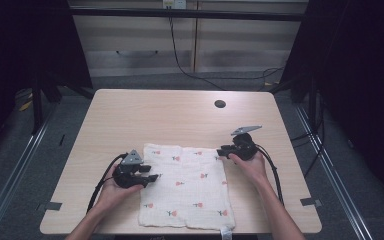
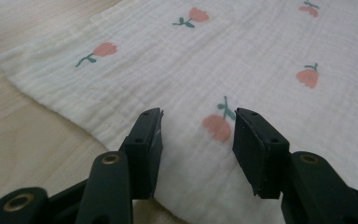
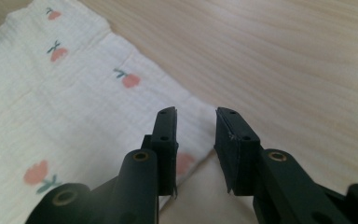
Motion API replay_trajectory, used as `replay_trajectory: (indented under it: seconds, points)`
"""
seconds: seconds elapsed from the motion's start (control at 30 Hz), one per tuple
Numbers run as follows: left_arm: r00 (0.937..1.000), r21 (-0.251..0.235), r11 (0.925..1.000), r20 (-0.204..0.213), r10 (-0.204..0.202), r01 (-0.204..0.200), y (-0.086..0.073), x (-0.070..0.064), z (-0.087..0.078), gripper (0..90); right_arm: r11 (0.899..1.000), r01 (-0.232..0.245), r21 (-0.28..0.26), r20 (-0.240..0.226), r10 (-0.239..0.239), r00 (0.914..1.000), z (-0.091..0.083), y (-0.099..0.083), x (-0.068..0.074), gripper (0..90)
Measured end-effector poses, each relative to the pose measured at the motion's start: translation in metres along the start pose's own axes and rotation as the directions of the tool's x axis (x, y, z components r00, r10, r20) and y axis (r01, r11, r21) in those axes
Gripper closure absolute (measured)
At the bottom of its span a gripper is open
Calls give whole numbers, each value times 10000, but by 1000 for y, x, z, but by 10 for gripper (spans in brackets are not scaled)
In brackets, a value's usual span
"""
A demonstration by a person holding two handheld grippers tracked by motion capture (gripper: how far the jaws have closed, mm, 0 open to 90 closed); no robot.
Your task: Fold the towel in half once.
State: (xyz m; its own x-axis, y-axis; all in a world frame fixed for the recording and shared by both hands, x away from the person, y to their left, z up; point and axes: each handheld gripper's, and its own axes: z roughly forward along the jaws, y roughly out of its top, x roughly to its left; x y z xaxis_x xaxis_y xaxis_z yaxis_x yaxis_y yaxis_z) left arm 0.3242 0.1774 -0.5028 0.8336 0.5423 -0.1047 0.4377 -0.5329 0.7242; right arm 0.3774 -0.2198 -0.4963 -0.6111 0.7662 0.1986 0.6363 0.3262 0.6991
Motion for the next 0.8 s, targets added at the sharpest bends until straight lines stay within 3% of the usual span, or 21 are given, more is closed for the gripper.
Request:
replay_trajectory:
  seconds: [0.27, 0.43, 0.5, 0.8]
  points:
    - [9994, -270, 9996, 353, -20, 29, -3, 4, 0, 496, 9995, 104, 294, 167, -109, 9998, 13, 7, 0, 665]
    - [9991, -299, 9995, 413, -101, 113, -4, 5, -1, 491, 9992, 118, 381, 134, -123, 9998, 13, 3, 1, 785]
    - [9989, -319, 9994, 437, -141, 155, -4, 5, 0, 487, 9994, -37, 351, 30, 36, 10000, 12, 1, 0, 860]
    - [9939, -184, 9964, 735, -817, 832, -1, 11, -2, 485, 9991, -260, -340, -186, 254, 9995, 0, -2, 0, 872]
